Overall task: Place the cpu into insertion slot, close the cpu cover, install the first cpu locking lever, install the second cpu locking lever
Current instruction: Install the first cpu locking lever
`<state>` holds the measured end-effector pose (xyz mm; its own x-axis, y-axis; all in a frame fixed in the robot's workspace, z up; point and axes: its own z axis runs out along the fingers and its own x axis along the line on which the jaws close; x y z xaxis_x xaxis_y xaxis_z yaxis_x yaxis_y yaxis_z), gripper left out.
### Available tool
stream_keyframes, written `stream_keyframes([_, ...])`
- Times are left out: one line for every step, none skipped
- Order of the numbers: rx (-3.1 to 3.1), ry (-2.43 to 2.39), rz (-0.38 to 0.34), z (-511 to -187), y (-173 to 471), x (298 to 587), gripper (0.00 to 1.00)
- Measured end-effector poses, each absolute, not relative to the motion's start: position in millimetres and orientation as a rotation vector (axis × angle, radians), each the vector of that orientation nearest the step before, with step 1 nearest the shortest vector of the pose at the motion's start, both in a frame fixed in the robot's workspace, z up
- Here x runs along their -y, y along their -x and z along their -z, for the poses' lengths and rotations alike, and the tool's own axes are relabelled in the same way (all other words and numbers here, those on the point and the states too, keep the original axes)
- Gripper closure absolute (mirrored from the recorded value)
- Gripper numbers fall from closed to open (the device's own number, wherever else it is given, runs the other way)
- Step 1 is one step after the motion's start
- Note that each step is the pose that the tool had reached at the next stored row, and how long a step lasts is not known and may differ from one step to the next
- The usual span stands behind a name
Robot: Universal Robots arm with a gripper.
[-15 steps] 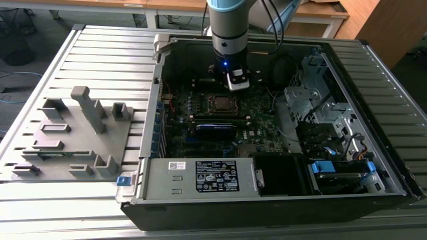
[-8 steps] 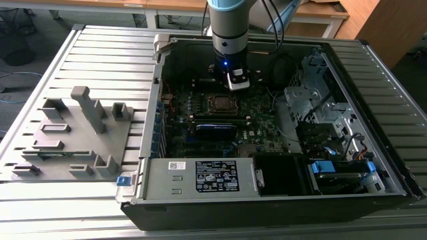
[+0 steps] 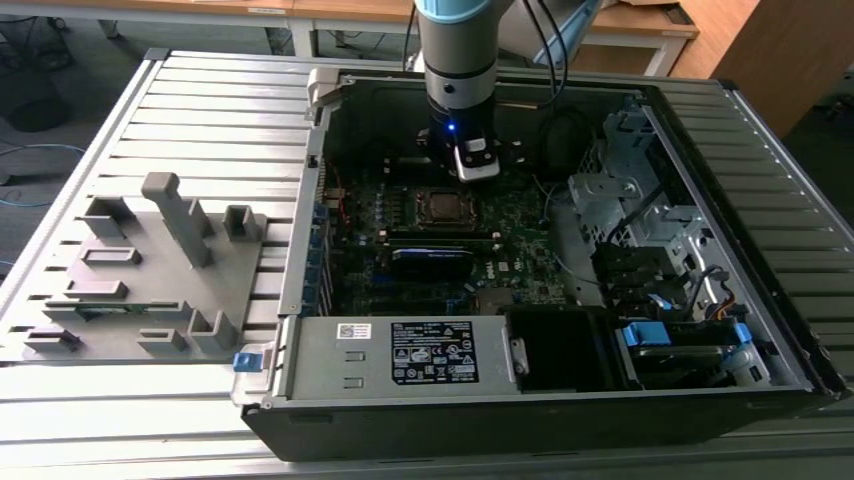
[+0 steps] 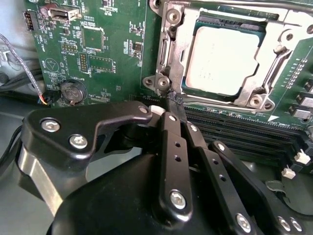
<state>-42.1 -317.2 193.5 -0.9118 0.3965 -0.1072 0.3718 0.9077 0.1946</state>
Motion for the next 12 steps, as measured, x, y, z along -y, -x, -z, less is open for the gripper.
stream_keyframes([-2.926, -0.593, -0.255, -193.3, 42.1, 317.2, 0.89])
stream_keyframes([-2.927, -0.592, -0.254, -193.2, 42.1, 317.3, 0.89])
stream_keyframes([-2.926, -0.592, -0.258, -192.3, 41.8, 316.8, 0.89])
stream_keyframes([-2.926, -0.592, -0.256, -192.2, 41.6, 316.8, 0.89])
stream_keyframes([-2.926, -0.592, -0.255, -192.3, 41.7, 316.9, 0.89])
stream_keyframes([-2.926, -0.592, -0.254, -192.5, 41.7, 316.9, 0.89])
stream_keyframes([-2.926, -0.592, -0.253, -192.6, 41.7, 317.0, 0.89])
stream_keyframes([-2.926, -0.592, -0.253, -193.0, 41.8, 316.9, 0.89])
stream_keyframes([-2.927, -0.593, -0.253, -193.8, 41.7, 316.9, 0.89])
stream_keyframes([-2.927, -0.593, -0.253, -195.3, 41.8, 316.9, 0.89])
stream_keyframes([-2.928, -0.593, -0.253, -197.1, 41.8, 316.9, 0.89])
stream_keyframes([-2.928, -0.593, -0.253, -198.9, 41.8, 316.9, 0.89])
